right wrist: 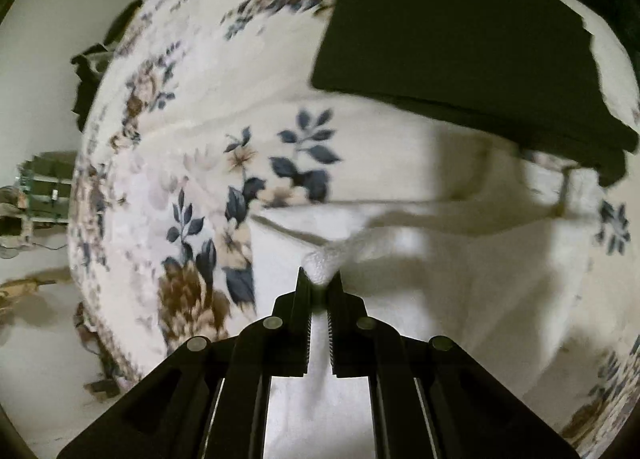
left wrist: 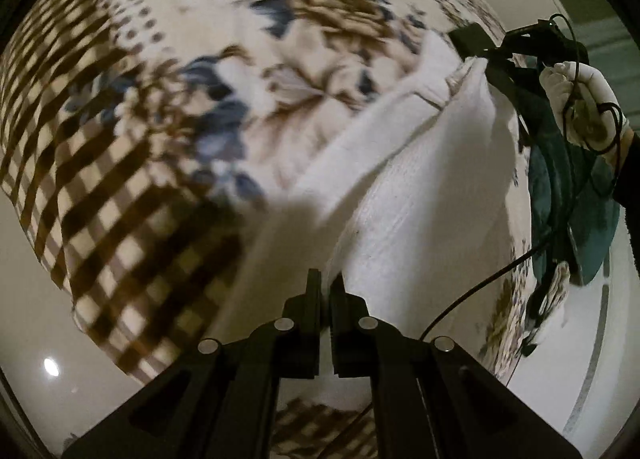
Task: Fold small clothes
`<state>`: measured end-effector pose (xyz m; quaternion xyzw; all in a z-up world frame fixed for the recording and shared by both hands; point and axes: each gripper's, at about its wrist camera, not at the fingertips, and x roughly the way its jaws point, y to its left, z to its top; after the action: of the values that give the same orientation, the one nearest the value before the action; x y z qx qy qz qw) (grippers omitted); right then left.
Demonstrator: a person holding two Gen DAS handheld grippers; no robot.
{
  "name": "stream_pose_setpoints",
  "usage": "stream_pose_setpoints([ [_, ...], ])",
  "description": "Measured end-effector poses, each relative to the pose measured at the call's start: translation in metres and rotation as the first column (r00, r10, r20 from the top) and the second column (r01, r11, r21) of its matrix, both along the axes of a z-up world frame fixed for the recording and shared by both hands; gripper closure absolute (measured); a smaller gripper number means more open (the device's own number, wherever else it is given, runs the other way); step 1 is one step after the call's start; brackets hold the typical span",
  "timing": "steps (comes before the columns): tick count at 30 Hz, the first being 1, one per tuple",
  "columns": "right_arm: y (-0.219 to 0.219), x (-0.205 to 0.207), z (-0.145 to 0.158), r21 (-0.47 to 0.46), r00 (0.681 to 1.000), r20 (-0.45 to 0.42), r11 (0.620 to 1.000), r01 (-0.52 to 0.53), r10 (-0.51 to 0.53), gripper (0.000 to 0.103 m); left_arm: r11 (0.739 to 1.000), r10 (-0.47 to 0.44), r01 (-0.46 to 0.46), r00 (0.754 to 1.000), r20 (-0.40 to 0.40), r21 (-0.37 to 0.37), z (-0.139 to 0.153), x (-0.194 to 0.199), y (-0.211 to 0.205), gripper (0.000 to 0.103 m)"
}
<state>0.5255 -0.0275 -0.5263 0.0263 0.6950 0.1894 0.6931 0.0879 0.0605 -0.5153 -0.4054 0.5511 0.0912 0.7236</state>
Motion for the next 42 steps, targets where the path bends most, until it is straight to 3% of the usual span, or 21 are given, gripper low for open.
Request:
stream_pose_setpoints([
  [5, 0.038, -0.004, -0.022, -0.073, 1.0, 0.005, 0.997, -0.02, 0.021, 0.096, 0.999, 0.006, -0.007, 1.0, -0.017, -0.044, -0.017, -0.009, 0.017, 0.101],
  [12, 0.067, -0.004, -0.044, -0.12, 0.999, -0.017, 0.991, -0.052, 0.051, 0.095, 0.996, -0.012, 0.0, 0.99, -0.139, -0.091, -0.042, -0.024, 0.042, 0.1],
  [14, 0.064, -0.005, -0.039, -0.081, 0.996, -0.041, 0.994, -0.077, 0.074, 0.09, 0.996, -0.021, 0.008, 0.989, -0.147, -0.085, -0.032, -0.023, 0.056, 0.1],
  [16, 0.042, -0.005, -0.022, 0.072, 0.995, -0.085, 0.996, -0.045, 0.051, 0.077, 0.999, -0.032, 0.026, 0.991, -0.126, -0.048, -0.013, -0.009, 0.071, 0.099],
  [17, 0.024, -0.006, -0.01, 0.125, 0.996, -0.084, 0.992, -0.018, 0.029, 0.056, 0.999, -0.045, 0.042, 0.993, -0.105, -0.033, -0.006, 0.002, 0.075, 0.095],
  [18, 0.0, -0.007, 0.005, 0.143, 0.999, -0.049, 0.99, 0.013, -0.006, 0.043, 0.998, -0.062, 0.06, 0.995, -0.078, -0.019, 0.002, 0.018, 0.079, 0.08],
  [19, -0.026, -0.01, 0.02, 0.133, 0.999, 0.005, 0.99, 0.035, -0.036, 0.042, 0.996, -0.084, 0.084, 0.995, -0.047, -0.007, 0.01, 0.041, 0.082, 0.067],
  [20, -0.043, -0.011, 0.028, 0.12, 0.998, 0.032, 0.992, 0.045, -0.049, 0.042, 0.995, -0.099, 0.099, 0.995, -0.008, -0.003, 0.016, 0.065, 0.083, 0.043],
  [21, -0.075, -0.012, 0.036, 0.08, 0.994, 0.081, 0.994, 0.073, -0.079, 0.042, 0.994, -0.105, 0.105, 0.994, 0.043, -0.009, 0.023, 0.091, 0.083, 0.039],
  [23, -0.122, -0.014, 0.038, 0.006, 0.984, 0.133, 0.993, 0.119, -0.119, 0.042, 0.991, -0.127, 0.132, 0.985, 0.12, -0.036, 0.029, 0.146, 0.078, 0.039],
  [26, -0.184, -0.009, 0.017, -0.018, 0.973, 0.11, 0.979, 0.205, -0.202, 0.042, 0.973, -0.21, 0.225, 0.957, 0.201, -0.051, 0.027, 0.243, 0.059, 0.039],
  [28, -0.21, -0.002, -0.001, 0.002, 0.961, 0.083, 0.964, 0.265, -0.264, 0.042, 0.957, -0.283, 0.29, 0.941, 0.185, -0.009, 0.019, 0.3, 0.037, 0.039],
  [31, -0.236, 0.008, -0.03, 0.119, 0.934, 0.013, 0.928, 0.352, -0.356, 0.042, 0.923, -0.382, 0.385, 0.916, 0.121, 0.001, -0.012, 0.371, 0.009, 0.042],
  [32, -0.24, 0.012, -0.038, 0.159, 0.927, -0.02, 0.915, 0.372, -0.374, 0.042, 0.918, -0.393, 0.396, 0.911, 0.127, 0.0, -0.017, 0.378, 0.005, 0.086],
  [33, -0.241, 0.014, -0.046, 0.184, 0.922, -0.048, 0.904, 0.386, -0.384, 0.042, 0.913, -0.406, 0.407, 0.906, 0.117, 0.02, -0.019, 0.383, 0.002, 0.096],
  [34, -0.241, 0.014, -0.052, 0.208, 0.917, -0.072, 0.893, 0.399, -0.393, 0.043, 0.911, -0.413, 0.411, 0.901, 0.134, 0.048, -0.013, 0.386, 0.0, 0.097],
  [35, -0.241, 0.015, -0.057, 0.246, 0.91, -0.081, 0.877, 0.413, -0.406, 0.062, 0.907, -0.421, 0.415, 0.893, 0.157, 0.07, -0.004, 0.385, 0.001, 0.097],
  [36, -0.234, 0.015, -0.059, 0.237, 0.912, -0.067, 0.881, 0.409, -0.405, 0.095, 0.902, -0.431, 0.421, 0.887, 0.169, 0.093, 0.006, 0.384, 0.003, 0.097],
  [39, -0.228, 0.016, -0.05, 0.215, 0.911, 0.039, 0.893, 0.394, -0.411, 0.096, 0.892, -0.45, 0.438, 0.882, 0.138, 0.111, 0.011, 0.393, 0.012, 0.097],
  [42, -0.218, 0.022, -0.063, 0.164, 0.919, 0.017, 0.908, 0.387, -0.394, 0.096, 0.899, -0.437, 0.432, 0.897, 0.068, 0.074, -0.019, 0.411, 0.026, 0.096],
])
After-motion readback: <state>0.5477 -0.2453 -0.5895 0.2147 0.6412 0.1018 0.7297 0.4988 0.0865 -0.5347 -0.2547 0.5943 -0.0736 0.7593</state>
